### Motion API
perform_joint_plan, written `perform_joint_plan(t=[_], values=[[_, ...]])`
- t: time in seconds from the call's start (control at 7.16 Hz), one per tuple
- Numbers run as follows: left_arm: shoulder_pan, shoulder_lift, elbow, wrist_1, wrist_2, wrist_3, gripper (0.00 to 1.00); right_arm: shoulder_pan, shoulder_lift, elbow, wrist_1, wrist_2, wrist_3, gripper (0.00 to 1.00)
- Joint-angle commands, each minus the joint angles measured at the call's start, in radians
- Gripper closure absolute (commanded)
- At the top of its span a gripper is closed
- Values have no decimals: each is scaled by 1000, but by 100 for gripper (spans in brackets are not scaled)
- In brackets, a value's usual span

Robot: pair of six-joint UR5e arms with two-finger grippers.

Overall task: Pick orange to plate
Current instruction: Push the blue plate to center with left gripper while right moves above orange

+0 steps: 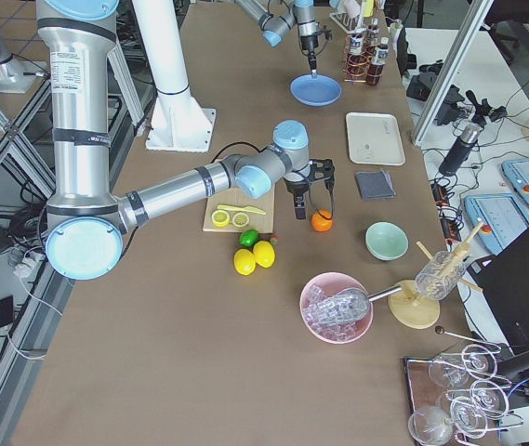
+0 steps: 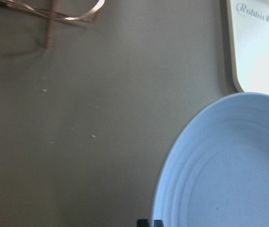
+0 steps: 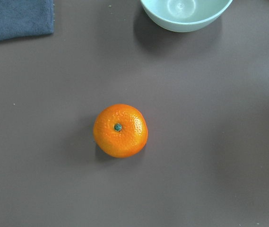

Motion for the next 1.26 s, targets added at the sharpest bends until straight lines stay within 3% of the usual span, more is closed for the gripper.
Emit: perform_joint_plan(t=[0.0, 0.14, 0.42, 0.56, 0.7, 0.98, 1.12], values=[[125, -132, -6, 132, 114, -97, 100, -2, 0, -1, 0, 2, 0, 0], [198, -158, -2, 145, 180, -102, 100, -2, 2, -3, 0, 3, 0, 0], [262, -183, -2, 182, 213, -101, 100, -7, 5, -4, 0, 3, 0, 0], [282, -186, -4, 182, 221, -101, 73, -13, 9, -9, 0, 2, 0, 0], [311, -194, -9, 180, 295, -96, 2, -20, 14, -13, 0, 0, 0, 0], [302, -165, -89, 186, 308, -93, 2, -34, 123, -97, -35, 5, -1, 0], [250, -113, -167, 239, 266, -89, 2, -42, 190, -152, -82, 2, -14, 0]])
